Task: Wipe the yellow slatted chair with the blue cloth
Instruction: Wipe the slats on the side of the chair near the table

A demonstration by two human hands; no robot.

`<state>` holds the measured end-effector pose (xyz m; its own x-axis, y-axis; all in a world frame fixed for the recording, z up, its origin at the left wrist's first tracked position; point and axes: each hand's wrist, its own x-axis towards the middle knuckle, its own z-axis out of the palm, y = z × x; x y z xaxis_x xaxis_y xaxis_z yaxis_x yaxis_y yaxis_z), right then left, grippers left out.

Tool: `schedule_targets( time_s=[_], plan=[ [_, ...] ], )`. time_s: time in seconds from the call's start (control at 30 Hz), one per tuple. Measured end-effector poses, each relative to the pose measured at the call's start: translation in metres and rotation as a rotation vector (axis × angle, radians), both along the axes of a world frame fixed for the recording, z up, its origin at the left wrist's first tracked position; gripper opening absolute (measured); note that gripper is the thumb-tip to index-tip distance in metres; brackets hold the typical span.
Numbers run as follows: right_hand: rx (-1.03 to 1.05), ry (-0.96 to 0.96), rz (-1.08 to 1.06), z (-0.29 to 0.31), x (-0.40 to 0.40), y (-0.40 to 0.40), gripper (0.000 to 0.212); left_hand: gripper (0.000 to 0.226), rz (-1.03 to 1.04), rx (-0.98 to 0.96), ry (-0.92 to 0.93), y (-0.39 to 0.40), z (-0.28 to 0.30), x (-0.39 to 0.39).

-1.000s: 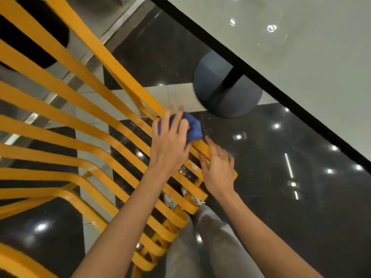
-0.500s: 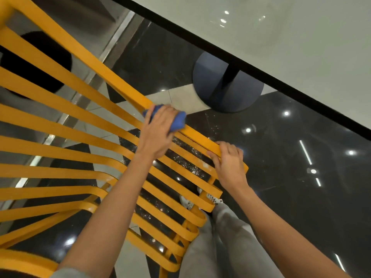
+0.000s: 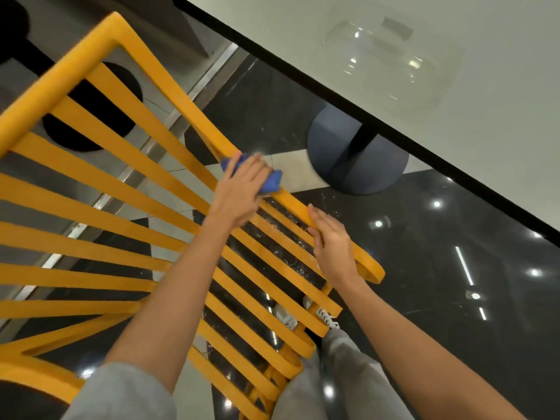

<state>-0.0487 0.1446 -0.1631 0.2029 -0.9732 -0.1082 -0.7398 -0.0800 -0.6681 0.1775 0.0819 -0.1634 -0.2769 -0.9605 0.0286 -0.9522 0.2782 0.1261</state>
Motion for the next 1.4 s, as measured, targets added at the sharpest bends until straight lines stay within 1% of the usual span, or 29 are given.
schedule_targets(
  time_s=[0.1, 0.17, 0.23, 0.3, 0.33, 0.4, 0.43, 0.47, 0.53, 0.57, 0.63, 0.67, 0.73, 0.77, 0.83, 0.93, 1.03, 1.13, 1.27, 1.33, 1.37, 1.4],
  plan=[
    [0.035, 0.009, 0.017, -0.002, 0.000, -0.001, 0.048, 0.040, 0.166, -0.087, -0.041, -0.025, 0.011, 0.028],
    [0.049, 0.013, -0.008, -0.004, 0.002, 0.000, 0.048, 0.040, 0.241, -0.060, -0.012, -0.021, 0.008, 0.009],
    [0.031, 0.012, -0.023, -0.005, 0.004, 0.002, 0.049, 0.053, 0.176, -0.008, 0.004, 0.002, -0.006, -0.023],
    [0.024, 0.012, -0.021, -0.005, 0.003, 0.002, 0.048, 0.057, 0.021, 0.032, 0.033, 0.024, -0.015, -0.042],
    [0.031, 0.008, -0.026, -0.005, 0.003, 0.001, 0.048, 0.055, -0.062, 0.041, 0.021, 0.025, -0.014, -0.039],
    [0.055, -0.011, -0.036, -0.005, 0.002, 0.001, 0.048, 0.053, -0.186, 0.018, -0.083, 0.009, 0.000, -0.014],
    [0.061, -0.019, -0.042, -0.006, 0.002, 0.001, 0.048, 0.052, -0.193, -0.005, -0.144, -0.002, 0.007, 0.004],
    [0.067, -0.026, -0.050, -0.006, 0.002, 0.001, 0.048, 0.050, -0.151, -0.025, -0.205, -0.014, 0.015, 0.024],
    [0.077, -0.028, -0.065, -0.006, 0.004, 0.000, 0.047, 0.047, -0.006, -0.126, -0.309, -0.032, 0.026, 0.059],
    [0.080, -0.014, -0.075, -0.005, 0.006, -0.001, 0.047, 0.046, 0.049, -0.159, -0.319, -0.034, 0.029, 0.065],
    [0.103, 0.056, -0.101, 0.001, 0.016, -0.003, 0.054, 0.045, 0.105, -0.154, -0.288, -0.030, 0.027, 0.054],
    [0.128, 0.101, -0.100, 0.005, 0.025, -0.006, 0.061, 0.047, 0.090, -0.117, -0.283, -0.024, 0.022, 0.044],
    [0.121, 0.160, -0.012, 0.015, 0.052, -0.018, 0.073, 0.047, -0.041, -0.068, -0.320, -0.016, 0.015, 0.030],
    [0.083, 0.167, 0.064, 0.018, 0.067, -0.027, 0.074, 0.046, -0.106, -0.067, -0.359, -0.018, 0.017, 0.033],
    [0.047, 0.163, 0.149, 0.023, 0.089, -0.047, 0.069, 0.045, -0.135, -0.114, -0.472, -0.032, 0.033, 0.055],
    [0.101, 0.190, 0.130, 0.029, 0.098, -0.068, 0.062, 0.047, -0.036, -0.169, -0.623, -0.054, 0.069, 0.095],
    [0.095, 0.266, 0.174, 0.033, 0.093, -0.071, 0.059, 0.043, -0.011, -0.275, -0.712, -0.070, 0.104, 0.124],
    [0.111, 0.271, 0.182, 0.037, 0.093, -0.071, 0.056, 0.037, 0.055, -0.323, -0.661, -0.079, 0.132, 0.139],
    [0.119, 0.266, 0.172, 0.038, 0.093, -0.068, 0.057, 0.037, 0.199, -0.390, -0.561, -0.079, 0.147, 0.131],
    [0.142, 0.293, 0.175, 0.041, 0.096, -0.069, 0.055, 0.037, 0.352, -0.436, -0.503, -0.081, 0.154, 0.124],
    [0.167, 0.328, 0.188, 0.045, 0.098, -0.072, 0.051, 0.036, 0.473, -0.452, -0.463, -0.081, 0.159, 0.120],
    [0.207, 0.381, 0.216, 0.052, 0.103, -0.078, 0.041, 0.038, 0.613, -0.463, -0.421, -0.079, 0.165, 0.118]
  ],
)
